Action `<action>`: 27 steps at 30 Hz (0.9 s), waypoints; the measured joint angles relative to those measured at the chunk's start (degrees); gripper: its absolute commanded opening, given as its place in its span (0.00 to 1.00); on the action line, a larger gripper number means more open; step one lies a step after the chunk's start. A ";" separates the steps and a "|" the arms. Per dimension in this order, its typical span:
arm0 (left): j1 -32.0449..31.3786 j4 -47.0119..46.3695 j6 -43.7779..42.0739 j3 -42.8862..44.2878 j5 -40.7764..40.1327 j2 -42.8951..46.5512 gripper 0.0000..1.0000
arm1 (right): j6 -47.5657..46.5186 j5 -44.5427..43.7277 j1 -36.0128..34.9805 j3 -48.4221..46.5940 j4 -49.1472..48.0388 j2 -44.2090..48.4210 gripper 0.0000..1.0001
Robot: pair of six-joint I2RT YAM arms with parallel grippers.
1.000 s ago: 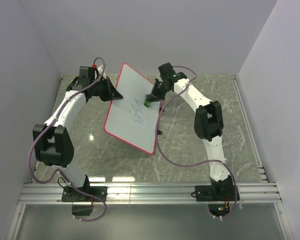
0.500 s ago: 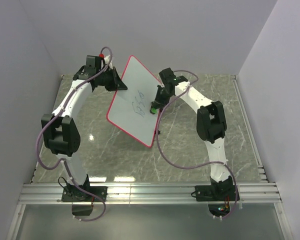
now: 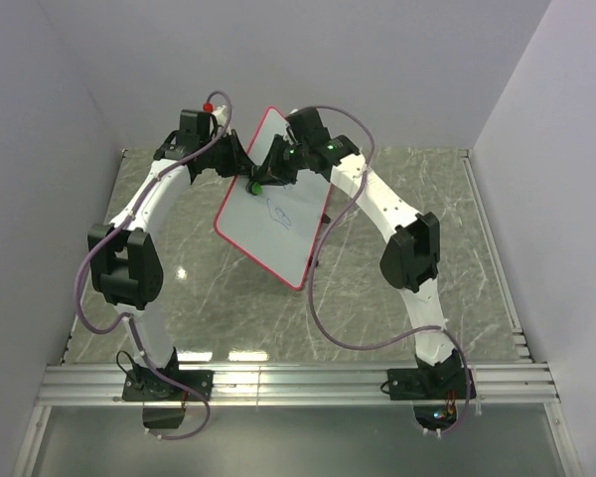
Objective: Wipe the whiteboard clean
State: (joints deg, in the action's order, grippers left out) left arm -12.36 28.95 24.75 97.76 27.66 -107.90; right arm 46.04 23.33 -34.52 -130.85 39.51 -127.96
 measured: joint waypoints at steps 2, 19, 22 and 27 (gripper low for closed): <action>0.00 -0.28 0.00 -0.20 -0.24 0.07 0.00 | 0.57 0.83 0.42 0.31 -0.31 -0.37 0.00; -2.36 -0.26 -0.04 1.97 -1.97 0.07 0.00 | -3.65 -9.33 2.43 48.68 -10.97 18.18 0.00; -2.60 -0.59 -0.04 1.95 -2.12 0.09 0.00 | -3.45 -9.81 2.32 48.26 -10.38 18.10 0.00; -2.91 -1.97 0.00 1.25 -2.29 0.31 0.00 | -2.45 -10.78 1.66 42.12 -4.31 15.72 0.00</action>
State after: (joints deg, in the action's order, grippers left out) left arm -15.27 26.98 24.75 99.00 25.36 -107.59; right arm 43.59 12.56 -32.86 -88.73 35.20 -112.25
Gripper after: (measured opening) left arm 0.073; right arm 0.223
